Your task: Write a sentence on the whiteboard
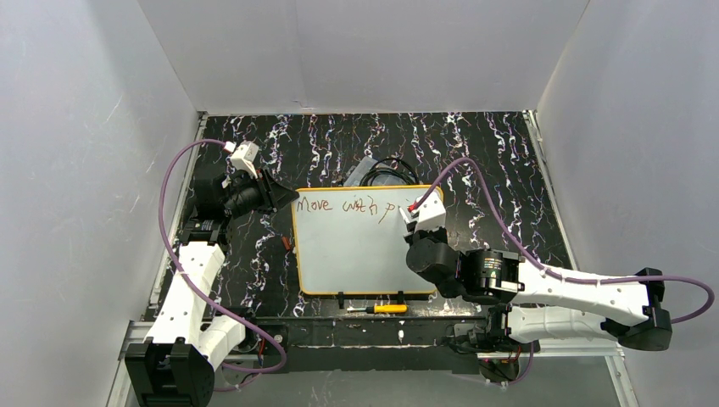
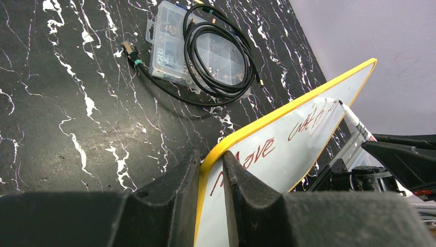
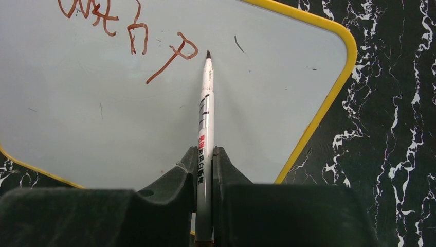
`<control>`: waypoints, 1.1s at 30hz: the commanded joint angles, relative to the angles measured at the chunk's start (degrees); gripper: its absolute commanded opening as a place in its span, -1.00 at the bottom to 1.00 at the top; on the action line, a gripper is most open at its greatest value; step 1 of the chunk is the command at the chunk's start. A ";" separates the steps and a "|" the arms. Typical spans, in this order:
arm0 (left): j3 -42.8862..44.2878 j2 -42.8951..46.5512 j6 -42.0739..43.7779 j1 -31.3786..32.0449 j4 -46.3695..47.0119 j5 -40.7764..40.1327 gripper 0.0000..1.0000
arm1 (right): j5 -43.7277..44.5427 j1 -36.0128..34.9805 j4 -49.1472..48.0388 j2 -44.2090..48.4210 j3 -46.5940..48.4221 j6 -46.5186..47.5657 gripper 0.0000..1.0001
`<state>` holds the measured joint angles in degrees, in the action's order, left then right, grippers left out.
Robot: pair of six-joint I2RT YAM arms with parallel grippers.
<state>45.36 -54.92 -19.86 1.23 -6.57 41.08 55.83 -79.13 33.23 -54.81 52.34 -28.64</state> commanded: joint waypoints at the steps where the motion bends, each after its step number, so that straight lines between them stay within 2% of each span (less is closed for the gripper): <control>1: 0.92 0.51 0.43 0.17 -1.87 1.00 -0.60 | 3.03 0.20 -0.10 -0.21 1.18 -0.11 -0.97; 8: 0.93 0.51 0.50 0.17 -1.87 0.96 -0.60 | 1.13 0.21 -2.92 -0.64 1.04 3.99 -0.97; 19: 0.95 0.60 0.43 0.17 -1.79 0.96 -0.60 | -3.87 0.15 -0.44 -1.21 -0.13 1.96 -0.97; 33: 0.87 0.60 0.43 0.17 -1.79 0.94 -0.60 | -0.91 0.19 4.22 -0.56 0.67 -1.33 -0.97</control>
<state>45.36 -54.92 -19.84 1.23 -6.90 40.91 51.86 -79.15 34.57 -55.57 52.34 -28.71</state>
